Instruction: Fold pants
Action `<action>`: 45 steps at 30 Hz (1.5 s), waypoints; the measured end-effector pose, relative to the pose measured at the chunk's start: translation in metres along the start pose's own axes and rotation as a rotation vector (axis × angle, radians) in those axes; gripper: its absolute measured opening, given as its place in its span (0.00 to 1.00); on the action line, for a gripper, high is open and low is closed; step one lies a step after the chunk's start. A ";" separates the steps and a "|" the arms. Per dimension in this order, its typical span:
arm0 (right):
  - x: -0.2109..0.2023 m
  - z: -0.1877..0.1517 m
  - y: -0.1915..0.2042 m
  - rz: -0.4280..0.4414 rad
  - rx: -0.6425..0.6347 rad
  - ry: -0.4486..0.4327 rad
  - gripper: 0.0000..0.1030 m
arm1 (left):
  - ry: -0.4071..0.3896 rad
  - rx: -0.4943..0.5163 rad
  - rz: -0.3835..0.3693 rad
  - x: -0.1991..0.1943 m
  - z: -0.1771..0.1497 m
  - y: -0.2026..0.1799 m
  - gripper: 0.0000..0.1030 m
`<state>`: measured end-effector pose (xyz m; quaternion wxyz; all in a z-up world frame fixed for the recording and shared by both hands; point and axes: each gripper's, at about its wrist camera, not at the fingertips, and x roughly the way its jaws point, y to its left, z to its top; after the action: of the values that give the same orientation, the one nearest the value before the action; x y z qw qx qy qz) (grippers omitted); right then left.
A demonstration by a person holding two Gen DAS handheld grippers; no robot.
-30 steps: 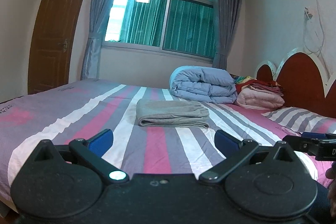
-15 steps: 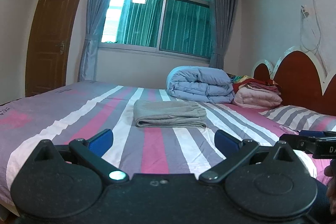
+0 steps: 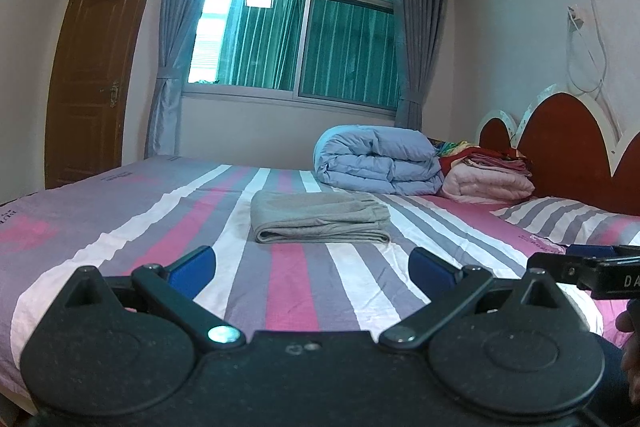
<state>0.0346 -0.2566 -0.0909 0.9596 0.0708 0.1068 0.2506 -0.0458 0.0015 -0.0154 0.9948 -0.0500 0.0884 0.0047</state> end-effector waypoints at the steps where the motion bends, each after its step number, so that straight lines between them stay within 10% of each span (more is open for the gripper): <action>1: 0.000 0.000 0.000 0.000 0.000 0.000 1.00 | 0.000 0.000 0.001 0.000 0.000 0.000 0.94; 45: -0.001 0.000 -0.005 0.003 -0.005 0.004 1.00 | -0.030 -0.008 -0.034 0.000 -0.005 0.011 0.94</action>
<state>0.0361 -0.2614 -0.0919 0.9592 0.0680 0.1081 0.2524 -0.0465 0.0123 -0.0211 0.9958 -0.0556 0.0724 -0.0112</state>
